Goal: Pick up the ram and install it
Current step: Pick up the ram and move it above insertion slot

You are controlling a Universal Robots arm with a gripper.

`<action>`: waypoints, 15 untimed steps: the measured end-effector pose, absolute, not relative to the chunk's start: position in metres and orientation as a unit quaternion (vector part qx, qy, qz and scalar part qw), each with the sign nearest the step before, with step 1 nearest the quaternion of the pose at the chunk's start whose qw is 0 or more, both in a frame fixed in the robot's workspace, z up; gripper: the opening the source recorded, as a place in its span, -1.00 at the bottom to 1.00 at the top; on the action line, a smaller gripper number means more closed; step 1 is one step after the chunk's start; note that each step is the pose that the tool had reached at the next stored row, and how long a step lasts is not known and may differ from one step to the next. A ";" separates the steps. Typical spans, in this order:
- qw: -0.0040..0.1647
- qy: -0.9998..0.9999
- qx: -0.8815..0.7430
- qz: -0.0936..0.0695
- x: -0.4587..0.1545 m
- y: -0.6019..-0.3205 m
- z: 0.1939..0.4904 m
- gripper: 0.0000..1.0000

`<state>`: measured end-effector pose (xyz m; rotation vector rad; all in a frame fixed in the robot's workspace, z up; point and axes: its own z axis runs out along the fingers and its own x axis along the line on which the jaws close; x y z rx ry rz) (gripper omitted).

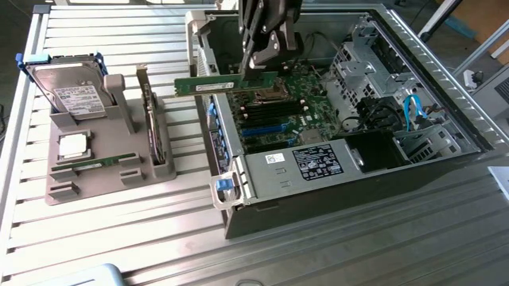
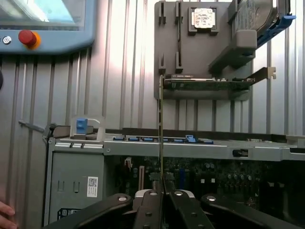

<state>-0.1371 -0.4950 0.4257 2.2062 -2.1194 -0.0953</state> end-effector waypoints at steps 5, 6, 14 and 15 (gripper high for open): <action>0.043 -0.692 0.720 -0.033 -0.118 -0.495 0.426 -0.76; 0.043 -0.692 0.720 -0.034 -0.110 -0.495 0.427 -0.76; 0.048 -0.691 0.720 -0.039 -0.073 -0.495 0.429 -0.76; 0.048 -0.691 0.720 -0.039 -0.072 -0.495 0.429 -0.76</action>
